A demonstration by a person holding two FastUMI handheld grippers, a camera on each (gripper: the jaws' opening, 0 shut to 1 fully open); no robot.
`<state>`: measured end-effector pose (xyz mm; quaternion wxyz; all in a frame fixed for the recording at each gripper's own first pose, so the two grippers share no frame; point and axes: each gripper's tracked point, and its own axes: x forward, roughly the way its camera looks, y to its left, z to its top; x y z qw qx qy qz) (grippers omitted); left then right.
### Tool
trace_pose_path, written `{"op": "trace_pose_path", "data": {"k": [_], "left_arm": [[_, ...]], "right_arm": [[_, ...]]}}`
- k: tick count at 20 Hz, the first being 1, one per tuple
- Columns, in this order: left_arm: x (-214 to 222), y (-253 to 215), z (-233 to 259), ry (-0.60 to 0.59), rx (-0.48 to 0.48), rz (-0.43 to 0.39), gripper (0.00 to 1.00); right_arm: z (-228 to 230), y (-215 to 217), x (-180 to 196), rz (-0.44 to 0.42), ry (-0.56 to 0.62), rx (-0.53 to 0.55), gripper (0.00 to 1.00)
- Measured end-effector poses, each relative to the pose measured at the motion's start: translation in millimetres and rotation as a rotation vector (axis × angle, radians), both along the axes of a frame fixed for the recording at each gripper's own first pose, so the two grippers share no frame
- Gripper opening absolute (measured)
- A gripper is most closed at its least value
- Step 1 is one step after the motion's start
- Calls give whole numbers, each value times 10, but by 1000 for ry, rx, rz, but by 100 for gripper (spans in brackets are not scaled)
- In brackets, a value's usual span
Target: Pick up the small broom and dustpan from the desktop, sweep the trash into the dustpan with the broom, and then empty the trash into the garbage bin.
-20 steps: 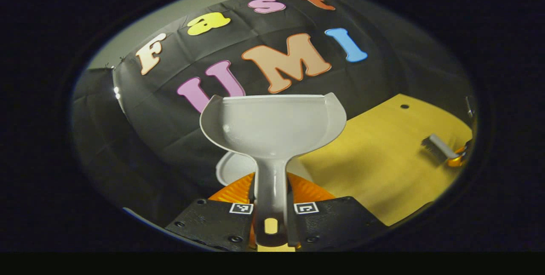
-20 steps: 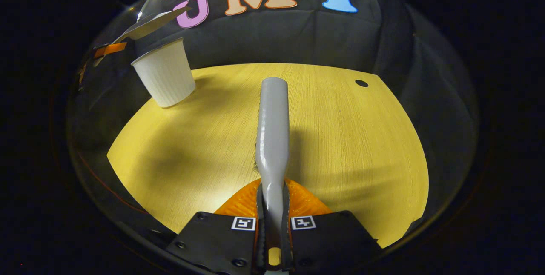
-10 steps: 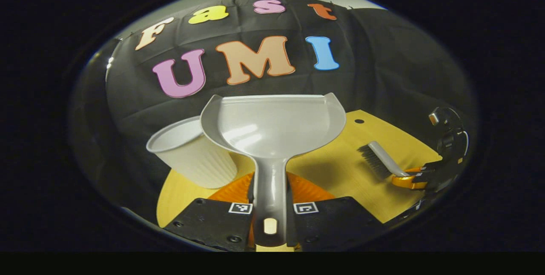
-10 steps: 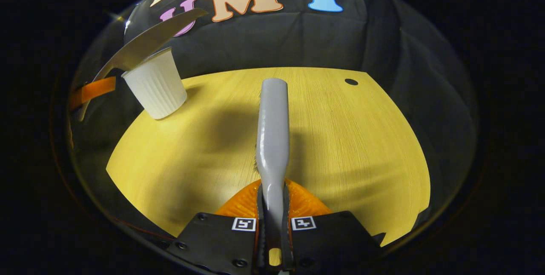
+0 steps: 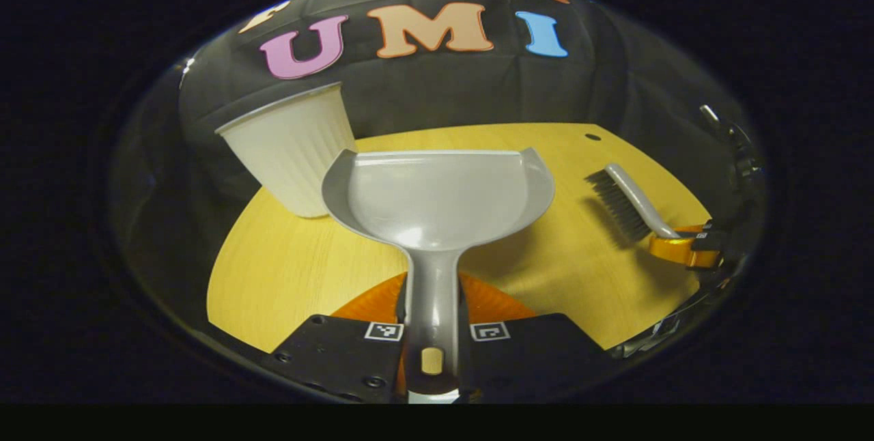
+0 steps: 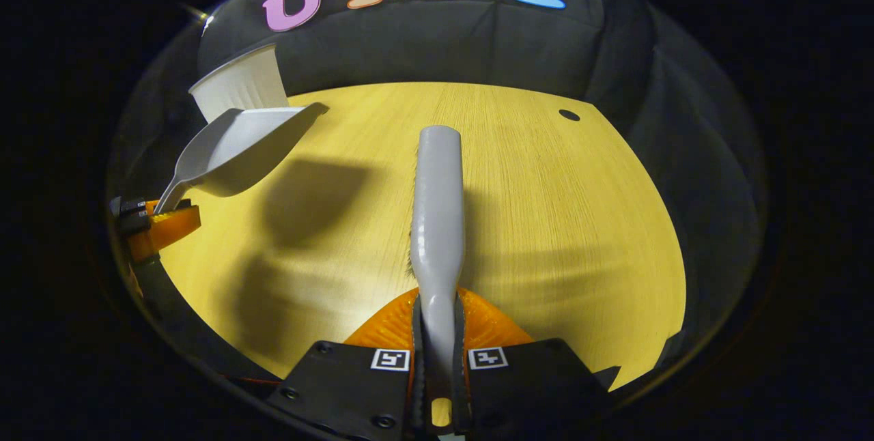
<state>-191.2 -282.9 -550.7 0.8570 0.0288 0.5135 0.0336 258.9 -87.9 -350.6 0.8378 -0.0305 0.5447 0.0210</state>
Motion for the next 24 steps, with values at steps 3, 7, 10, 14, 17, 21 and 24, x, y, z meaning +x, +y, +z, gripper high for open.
{"op": "trace_pose_path", "data": {"k": [3,7,10,14,17,21,24], "left_arm": [[-175,-31,-169,75,-6,16,21],[-299,31,-285,144,-10,37,21],[-366,22,-350,188,-13,57,23],[-329,5,-284,188,-20,69,29],[-303,-154,-245,169,-43,32,63],[-264,-227,-3,103,2,17,96],[-78,-220,470,-57,74,37,96]], "right_arm": [[52,-16,3,16,68,-28,17],[88,-24,-2,25,117,-54,17],[83,-23,-18,33,134,-64,17],[85,-15,-19,45,156,-57,26],[108,29,-74,59,158,-49,44],[268,80,-82,71,100,-32,100],[645,130,84,88,-88,20,100]]}}
